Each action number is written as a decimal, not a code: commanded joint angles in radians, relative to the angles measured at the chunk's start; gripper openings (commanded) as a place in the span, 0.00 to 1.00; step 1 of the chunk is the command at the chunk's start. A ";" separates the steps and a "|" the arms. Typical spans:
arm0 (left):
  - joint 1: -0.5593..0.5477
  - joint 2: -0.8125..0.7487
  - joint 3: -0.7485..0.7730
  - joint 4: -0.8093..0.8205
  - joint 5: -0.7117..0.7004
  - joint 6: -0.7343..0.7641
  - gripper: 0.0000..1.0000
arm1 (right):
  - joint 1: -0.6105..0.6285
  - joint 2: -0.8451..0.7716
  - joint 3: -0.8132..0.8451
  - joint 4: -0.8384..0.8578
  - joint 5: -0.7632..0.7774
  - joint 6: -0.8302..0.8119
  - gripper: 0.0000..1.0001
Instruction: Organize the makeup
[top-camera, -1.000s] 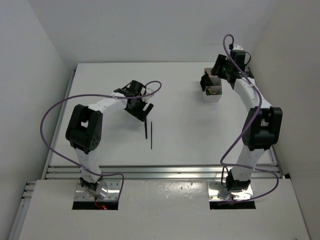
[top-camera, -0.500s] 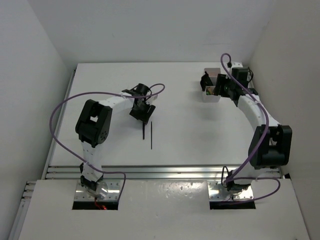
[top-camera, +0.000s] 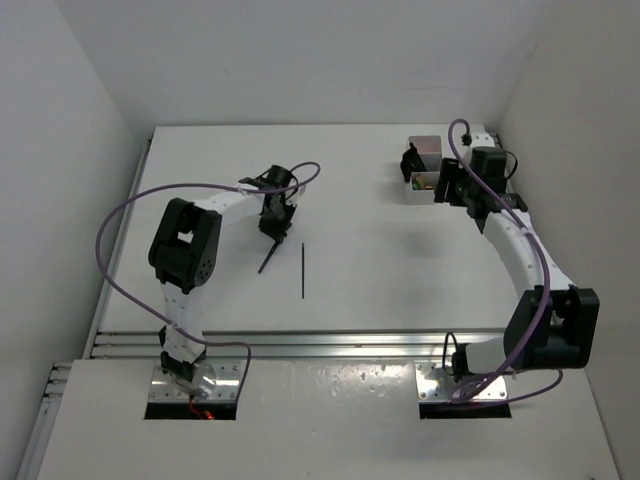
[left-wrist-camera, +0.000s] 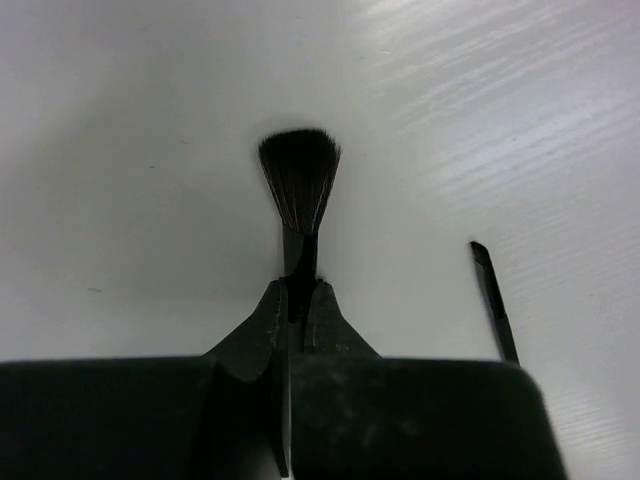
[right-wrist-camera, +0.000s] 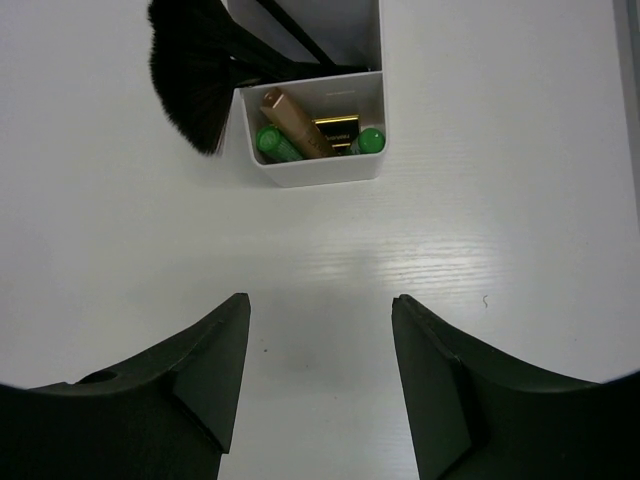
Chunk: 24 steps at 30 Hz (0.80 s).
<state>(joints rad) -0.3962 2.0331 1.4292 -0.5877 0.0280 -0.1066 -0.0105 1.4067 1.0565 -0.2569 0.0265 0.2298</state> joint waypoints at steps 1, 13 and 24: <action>0.034 0.033 -0.024 -0.015 -0.043 -0.038 0.00 | 0.003 -0.046 -0.003 0.015 0.013 -0.017 0.60; 0.097 -0.028 0.420 -0.015 0.159 0.111 0.00 | 0.049 0.024 0.029 0.211 -0.546 -0.107 0.60; -0.026 -0.089 0.560 0.147 0.503 -0.031 0.00 | 0.245 0.351 0.157 1.019 -0.763 0.447 0.58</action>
<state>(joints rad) -0.3790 1.9739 1.9888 -0.4744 0.4156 -0.0883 0.2100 1.6855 1.1366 0.3851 -0.6468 0.3965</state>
